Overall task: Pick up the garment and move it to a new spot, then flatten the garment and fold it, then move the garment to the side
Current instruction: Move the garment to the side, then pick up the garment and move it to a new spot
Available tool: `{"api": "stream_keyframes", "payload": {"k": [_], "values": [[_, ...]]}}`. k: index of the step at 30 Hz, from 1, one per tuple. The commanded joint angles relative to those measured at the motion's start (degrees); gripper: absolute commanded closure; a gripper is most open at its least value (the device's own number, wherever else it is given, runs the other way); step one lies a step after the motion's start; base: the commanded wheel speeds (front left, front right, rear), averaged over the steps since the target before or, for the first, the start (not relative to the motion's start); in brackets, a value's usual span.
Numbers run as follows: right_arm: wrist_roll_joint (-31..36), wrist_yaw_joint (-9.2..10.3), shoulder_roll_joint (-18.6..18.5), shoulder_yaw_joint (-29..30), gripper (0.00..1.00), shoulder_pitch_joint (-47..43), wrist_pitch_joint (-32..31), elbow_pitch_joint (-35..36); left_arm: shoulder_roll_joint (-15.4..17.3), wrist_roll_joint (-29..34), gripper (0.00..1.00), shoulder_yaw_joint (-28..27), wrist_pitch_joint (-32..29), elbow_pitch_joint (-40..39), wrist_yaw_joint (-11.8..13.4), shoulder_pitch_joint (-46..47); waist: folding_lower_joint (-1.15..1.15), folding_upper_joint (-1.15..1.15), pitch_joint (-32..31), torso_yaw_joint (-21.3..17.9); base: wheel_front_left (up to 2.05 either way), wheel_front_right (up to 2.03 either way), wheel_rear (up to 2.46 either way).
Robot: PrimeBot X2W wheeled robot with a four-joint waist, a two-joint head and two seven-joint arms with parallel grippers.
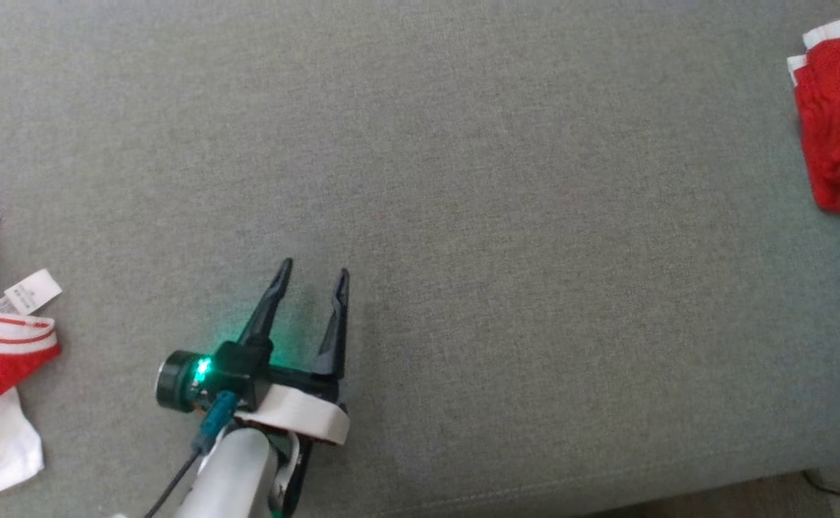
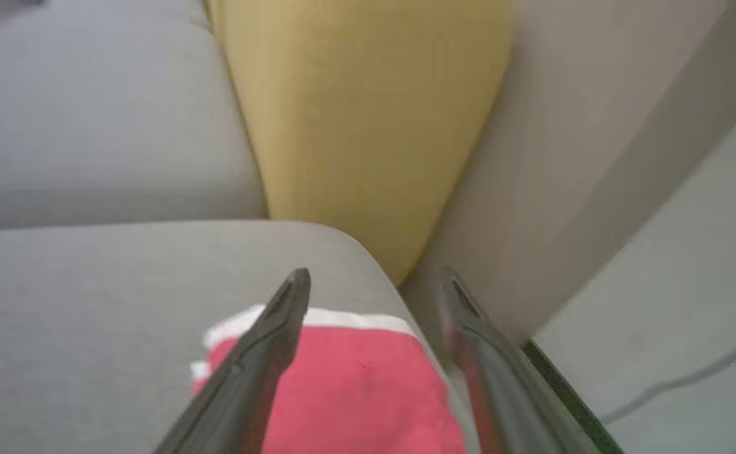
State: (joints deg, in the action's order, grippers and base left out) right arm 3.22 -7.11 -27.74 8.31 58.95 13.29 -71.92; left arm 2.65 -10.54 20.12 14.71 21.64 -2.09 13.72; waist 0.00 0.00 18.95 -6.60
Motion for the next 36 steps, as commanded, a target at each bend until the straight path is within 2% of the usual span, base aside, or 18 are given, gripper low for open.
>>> {"api": "stream_keyframes", "payload": {"k": [1, 4, 9, 13, 18, 25, 36], "values": [[0.78, -0.37, 2.95, 0.06, 0.0, -0.7, 1.13, 3.18, 0.22, -0.19, 0.0, -2.52, 0.29, -1.93, 0.65, 0.62, 0.0, 0.0, -0.85, 0.17, 0.0, 0.0, 0.0], [1.24, -0.37, 9.13, 1.33, 0.0, -2.52, 1.62, 7.73, 0.22, -0.2, 0.0, -4.29, 0.29, -2.32, 1.74, 0.0, 0.0, 0.0, -2.4, 0.71, 0.0, 0.0, 0.0], [-1.13, -0.37, 18.9, 1.36, 0.0, -11.06, 1.69, 22.04, 0.22, -0.05, 0.0, -7.07, 0.29, -2.62, 3.39, -1.24, 0.0, 0.0, -5.27, 2.53, 0.0, 0.0, 0.0], [-5.12, -0.37, 22.98, 0.16, 0.0, -19.94, 1.7, 30.39, 0.22, -0.26, 0.0, -9.15, 0.29, -2.38, 4.56, -1.9, 0.0, 0.0, -7.35, 4.36, 0.0, 0.0, 0.0], [-6.73, -0.37, 24.54, -1.28, 0.0, -29.57, 1.7, 35.66, 0.22, -0.23, 0.0, -10.55, 0.29, -1.61, 5.01, -2.93, 0.0, 0.0, -9.86, 6.08, 0.0, 0.0, 0.0], [-8.62, -0.37, 24.83, -3.42, 0.0, -36.77, 1.7, 38.3, 0.22, 0.05, 0.0, -12.45, 0.29, 0.05, 4.93, -4.26, 0.0, 0.0, -12.69, 7.44, 0.0, 0.0, 0.0], [-9.87, -0.37, 24.85, -9.78, 0.0, -42.62, 1.71, 39.86, 0.23, 3.17, 0.0, -17.4, 0.29, 3.27, 4.02, -7.14, 0.0, 0.0, -17.63, 7.72, 0.0, 0.0, 0.0]]}}
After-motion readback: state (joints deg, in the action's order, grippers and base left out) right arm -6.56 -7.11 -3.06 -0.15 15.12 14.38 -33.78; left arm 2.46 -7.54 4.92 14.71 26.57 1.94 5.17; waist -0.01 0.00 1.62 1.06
